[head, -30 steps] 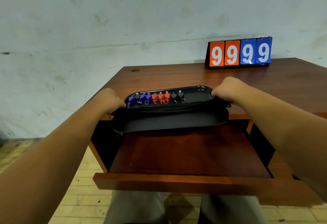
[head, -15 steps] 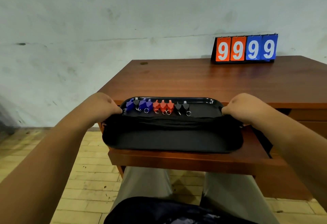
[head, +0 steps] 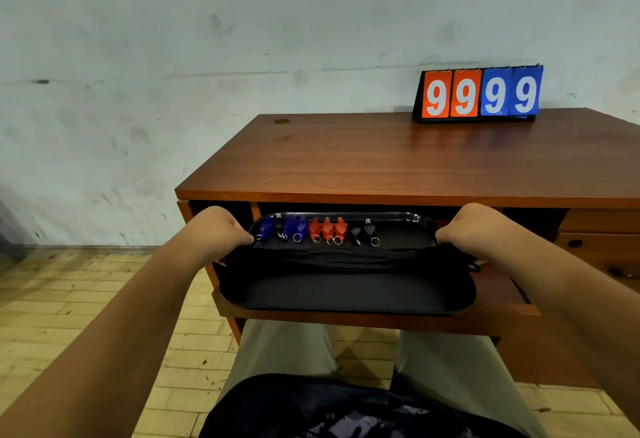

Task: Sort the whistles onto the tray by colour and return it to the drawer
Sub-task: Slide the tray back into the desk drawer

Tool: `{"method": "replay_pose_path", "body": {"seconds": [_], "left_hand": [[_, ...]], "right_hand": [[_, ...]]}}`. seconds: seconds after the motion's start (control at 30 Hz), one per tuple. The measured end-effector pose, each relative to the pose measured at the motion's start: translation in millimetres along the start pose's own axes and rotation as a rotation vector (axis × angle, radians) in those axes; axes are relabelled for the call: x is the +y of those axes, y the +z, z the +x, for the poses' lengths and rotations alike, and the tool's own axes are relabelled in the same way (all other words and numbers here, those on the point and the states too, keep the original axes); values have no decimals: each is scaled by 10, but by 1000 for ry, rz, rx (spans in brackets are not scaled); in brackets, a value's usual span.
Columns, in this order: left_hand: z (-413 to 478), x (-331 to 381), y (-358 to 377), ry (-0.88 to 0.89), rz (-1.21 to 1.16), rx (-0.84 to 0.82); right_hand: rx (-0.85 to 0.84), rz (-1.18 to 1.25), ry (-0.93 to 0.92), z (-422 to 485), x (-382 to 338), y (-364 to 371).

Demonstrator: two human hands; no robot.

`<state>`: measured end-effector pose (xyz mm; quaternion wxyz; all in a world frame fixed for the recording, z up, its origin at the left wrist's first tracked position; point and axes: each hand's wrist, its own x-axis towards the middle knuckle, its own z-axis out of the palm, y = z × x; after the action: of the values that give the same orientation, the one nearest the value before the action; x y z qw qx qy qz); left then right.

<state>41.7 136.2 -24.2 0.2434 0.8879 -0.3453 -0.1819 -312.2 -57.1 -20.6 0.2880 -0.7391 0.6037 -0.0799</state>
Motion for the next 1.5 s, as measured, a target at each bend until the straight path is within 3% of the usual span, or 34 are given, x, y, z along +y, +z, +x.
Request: {"method": "replay_pose_path", "body": {"seconds": [0.6, 1.13, 1.27, 1.43, 1.5], "left_hand": [[483, 49, 508, -41, -75, 55], [622, 85, 570, -60, 12, 59], [506, 127, 515, -11, 117, 38], [205, 204, 466, 138, 424, 171], [28, 229, 463, 225, 364, 139]], "right_hand": [[86, 192, 103, 429, 280, 322], [143, 127, 84, 655, 282, 377], [151, 65, 53, 562, 225, 331], [101, -100, -15, 239, 51, 283], [122, -180, -70, 58, -35, 277]]}}
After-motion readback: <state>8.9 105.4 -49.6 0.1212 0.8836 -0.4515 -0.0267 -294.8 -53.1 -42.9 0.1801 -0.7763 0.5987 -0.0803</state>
